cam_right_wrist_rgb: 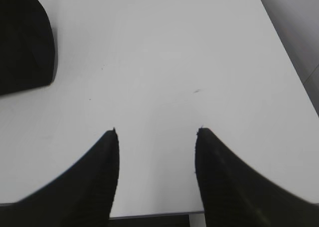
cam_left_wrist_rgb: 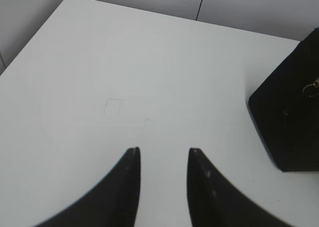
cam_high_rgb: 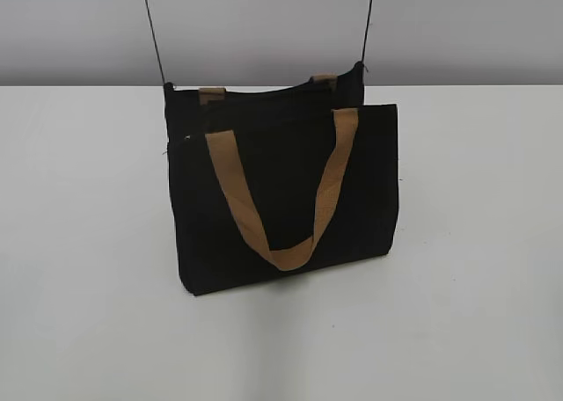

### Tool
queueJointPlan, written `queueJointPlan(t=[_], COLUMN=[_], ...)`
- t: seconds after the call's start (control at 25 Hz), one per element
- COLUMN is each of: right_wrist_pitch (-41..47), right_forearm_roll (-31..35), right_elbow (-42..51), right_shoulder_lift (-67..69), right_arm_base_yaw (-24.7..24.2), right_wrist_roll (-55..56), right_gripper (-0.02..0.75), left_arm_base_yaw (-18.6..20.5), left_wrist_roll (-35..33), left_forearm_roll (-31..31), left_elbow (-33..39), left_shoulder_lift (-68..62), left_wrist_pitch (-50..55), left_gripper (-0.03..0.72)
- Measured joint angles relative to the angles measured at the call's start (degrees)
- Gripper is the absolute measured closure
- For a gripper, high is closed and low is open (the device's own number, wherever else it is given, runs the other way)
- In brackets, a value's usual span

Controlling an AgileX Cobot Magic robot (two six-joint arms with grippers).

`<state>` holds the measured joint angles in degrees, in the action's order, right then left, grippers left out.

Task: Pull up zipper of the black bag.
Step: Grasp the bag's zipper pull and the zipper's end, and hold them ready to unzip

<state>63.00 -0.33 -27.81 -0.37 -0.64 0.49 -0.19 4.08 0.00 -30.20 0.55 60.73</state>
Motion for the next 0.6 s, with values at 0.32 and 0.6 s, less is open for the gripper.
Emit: queueJointPlan(t=[0.32,0.6], right_wrist_pitch=[0.00,0.00], right_forearm_roll=[0.00,0.00], right_elbow=[0.00,0.00], right_shoulder_lift=[0.00,0.00], right_arm_base_yaw=[0.00,0.00], right_wrist_roll=[0.00,0.00], right_gripper=[0.348,0.348], left_arm_base_yaw=[0.00,0.00], left_wrist_roll=[0.00,0.00], left_forearm_roll=[0.00,0.00], left_elbow=[0.00,0.00], left_shoulder_lift=[0.00,0.00], left_wrist_pitch=[0.00,0.00], left_gripper=[0.445,0.445])
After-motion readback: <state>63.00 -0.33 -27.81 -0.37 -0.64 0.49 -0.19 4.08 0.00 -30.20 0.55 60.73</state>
